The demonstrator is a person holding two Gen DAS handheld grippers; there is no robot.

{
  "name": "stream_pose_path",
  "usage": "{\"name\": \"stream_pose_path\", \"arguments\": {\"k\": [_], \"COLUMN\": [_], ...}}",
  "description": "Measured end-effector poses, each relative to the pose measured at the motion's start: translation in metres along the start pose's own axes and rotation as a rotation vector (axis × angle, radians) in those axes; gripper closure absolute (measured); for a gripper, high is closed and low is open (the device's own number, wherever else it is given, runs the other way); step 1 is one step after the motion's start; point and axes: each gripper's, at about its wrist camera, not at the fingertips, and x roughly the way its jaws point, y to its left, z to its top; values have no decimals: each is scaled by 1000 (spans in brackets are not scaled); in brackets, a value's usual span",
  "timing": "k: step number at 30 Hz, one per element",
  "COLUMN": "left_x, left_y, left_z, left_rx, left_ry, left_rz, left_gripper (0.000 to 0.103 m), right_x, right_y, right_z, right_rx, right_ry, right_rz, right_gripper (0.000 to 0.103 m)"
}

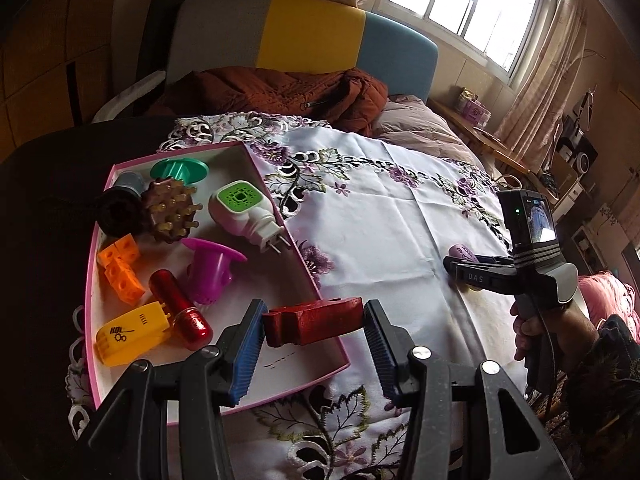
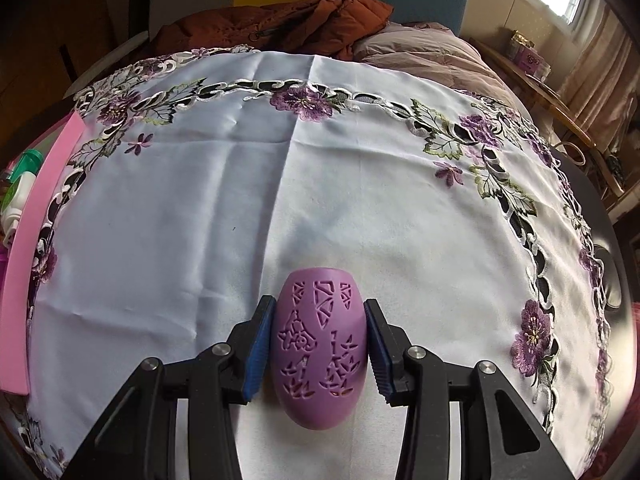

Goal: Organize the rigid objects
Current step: 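Carry the red block into the tray and open the left tool while the right tool holds the purple egg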

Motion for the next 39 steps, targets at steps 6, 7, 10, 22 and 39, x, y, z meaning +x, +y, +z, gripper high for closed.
{"name": "stream_pose_path", "arguments": {"k": [6,7,10,22,39], "left_x": [-13,-16,-29,-22,19], "left_y": [42,52,82,106,94], "left_z": [-6,-7,-13,-27,-30], "left_rx": [-76,-93,-155,-211,-160], "left_ry": [-12,-15,-26,10,107], "left_rz": [44,53,81,46,108], "left_gripper": [53,53,53,53,52], "right_x": [0,0,0,-1,-2], "right_y": [1,1,2,3,4], "right_z": [0,0,0,0,-1], "right_rx": [-7,-9,-17,-34,-42], "right_ry": [-2,-2,-3,-3,-4], "right_rz": [-5,-6,-11,-22,-27], "right_gripper": [59,59,59,59,59]}}
